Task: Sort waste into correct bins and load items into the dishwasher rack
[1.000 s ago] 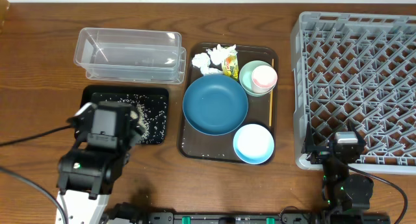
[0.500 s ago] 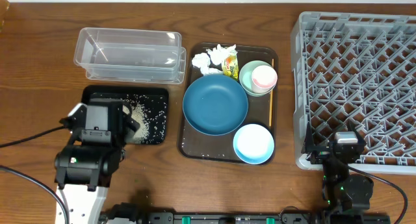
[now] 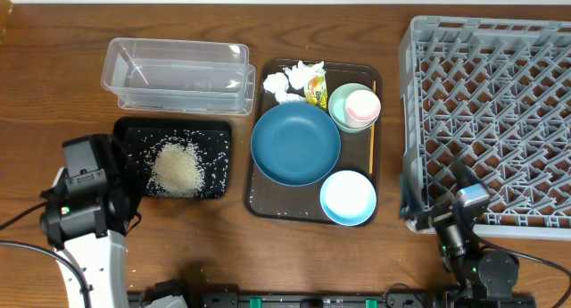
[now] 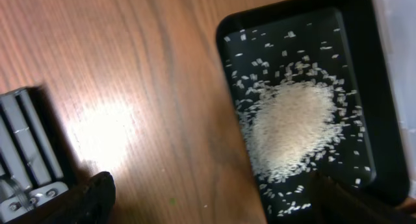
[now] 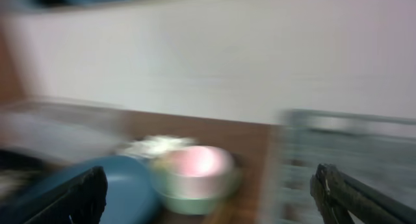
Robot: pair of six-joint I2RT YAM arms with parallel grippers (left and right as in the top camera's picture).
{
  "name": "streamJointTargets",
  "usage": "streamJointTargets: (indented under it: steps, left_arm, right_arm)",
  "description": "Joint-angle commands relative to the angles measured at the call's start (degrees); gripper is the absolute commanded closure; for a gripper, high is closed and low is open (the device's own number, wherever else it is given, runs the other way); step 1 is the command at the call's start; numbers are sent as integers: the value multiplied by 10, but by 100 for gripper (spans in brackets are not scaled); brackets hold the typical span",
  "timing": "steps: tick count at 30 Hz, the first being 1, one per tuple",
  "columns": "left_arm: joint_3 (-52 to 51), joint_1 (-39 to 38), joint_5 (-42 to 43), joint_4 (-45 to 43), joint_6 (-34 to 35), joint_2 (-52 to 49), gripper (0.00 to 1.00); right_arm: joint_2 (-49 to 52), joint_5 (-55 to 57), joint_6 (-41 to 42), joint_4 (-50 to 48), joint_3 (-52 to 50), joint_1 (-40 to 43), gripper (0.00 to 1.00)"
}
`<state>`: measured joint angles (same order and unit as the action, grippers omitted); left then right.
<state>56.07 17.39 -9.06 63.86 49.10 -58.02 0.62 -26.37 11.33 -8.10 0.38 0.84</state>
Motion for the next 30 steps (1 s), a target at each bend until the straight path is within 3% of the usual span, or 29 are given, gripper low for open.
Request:
streamJointTargets:
  steps: [1,3,8,12,16,25,28,30]
  left_arm:
    - [10,6,3,6,-4,-8,4]
    - [10,6,3,6,-4,-11,4]
    - [10,6,3,6,-4,-15,4]
    - [10,6,3,6,-4,-15,4]
    - [10,6,3,6,-4,-15,4]
    - [10,6,3,6,-4,-15,4]
    - [10,6,3,6,-4,-15,4]
    - [10,6,3,6,-4,-15,4]
  right_arm:
    - [-2,-183,203,-47,-1,2,1]
    - [-2,-187,290,-86,-1,3,1]
    - [-2,-187,407,-201,0,2,1]
    - [0,-201,437,-223,23,2,1]
    - [38,-259,366,-176,104,3,1]
    - [308,-358,127,131,395,-1,1]
    - [379,-332,40,243,473,-28,1]
    - [415,-244,-21,336,521,-66,1]
